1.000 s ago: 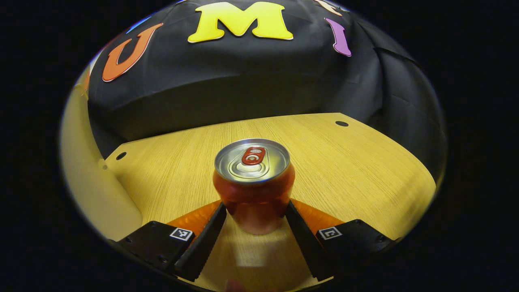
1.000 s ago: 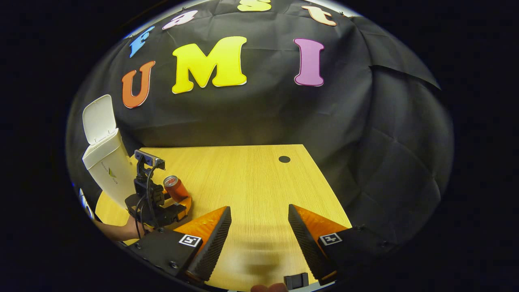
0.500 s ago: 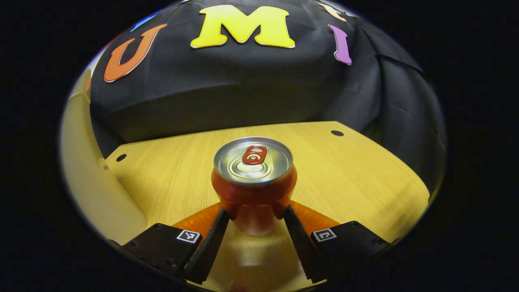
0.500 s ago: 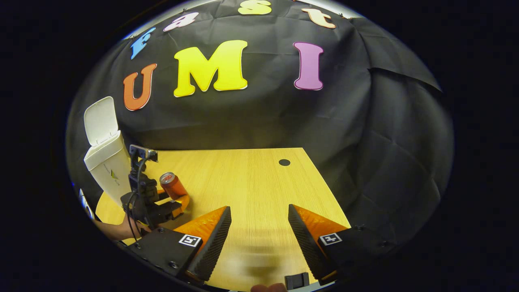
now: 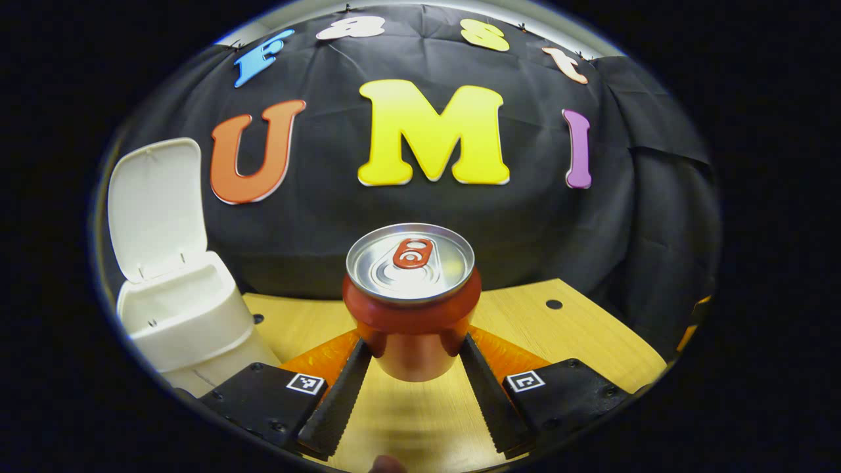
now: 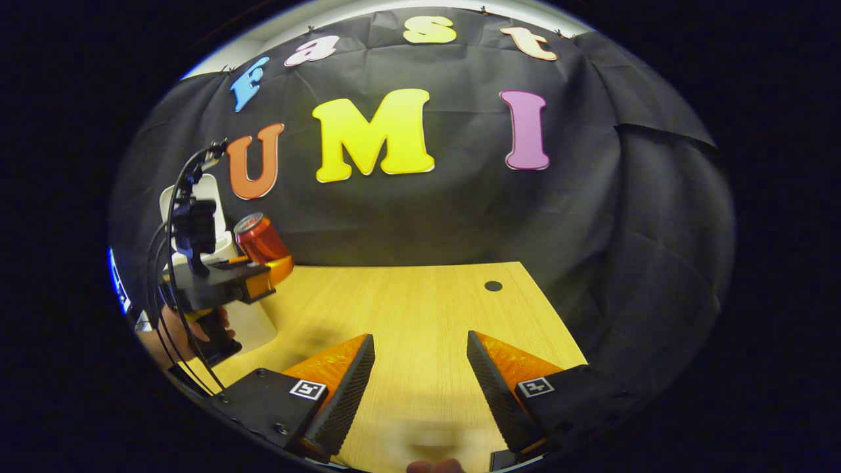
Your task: Press the lid of the desktop garbage bin to open it, pick up the crumpled paper on the desktop and throw it into the bin, then pick up the pop can on the desktop and drop it into the bin, and finally close the garbage bin lid.
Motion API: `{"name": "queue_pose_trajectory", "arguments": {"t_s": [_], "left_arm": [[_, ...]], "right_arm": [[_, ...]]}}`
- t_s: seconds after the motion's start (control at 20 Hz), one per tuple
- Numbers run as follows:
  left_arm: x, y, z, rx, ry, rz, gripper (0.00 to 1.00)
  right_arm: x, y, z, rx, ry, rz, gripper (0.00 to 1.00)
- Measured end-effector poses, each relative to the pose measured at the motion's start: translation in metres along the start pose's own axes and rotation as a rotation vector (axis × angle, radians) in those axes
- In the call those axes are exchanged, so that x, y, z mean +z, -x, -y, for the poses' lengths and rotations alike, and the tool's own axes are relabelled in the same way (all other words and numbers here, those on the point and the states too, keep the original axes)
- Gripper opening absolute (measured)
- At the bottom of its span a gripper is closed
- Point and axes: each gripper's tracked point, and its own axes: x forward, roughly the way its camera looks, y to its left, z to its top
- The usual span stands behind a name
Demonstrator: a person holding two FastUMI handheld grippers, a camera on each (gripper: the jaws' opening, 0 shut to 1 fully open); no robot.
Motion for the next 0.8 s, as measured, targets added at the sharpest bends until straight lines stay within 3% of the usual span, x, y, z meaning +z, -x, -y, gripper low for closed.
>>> {"name": "queue_pose_trajectory", "arguments": {"t_s": [0.3,0.6,0.8], "left_arm": [[0.052,0.024,-0.101,0.225,0.003,0.081,0.85],[0.037,0.049,-0.187,0.401,0.036,0.039,0.85],[0.013,0.054,-0.221,0.454,0.085,-0.020,0.85]], "right_arm": [[0.010,-0.003,-0.049,0.109,0.031,0.044,0.89],[0.015,-0.015,-0.086,0.173,0.044,0.043,0.89],[0.018,-0.019,-0.106,0.202,0.074,0.041,0.89]]}}
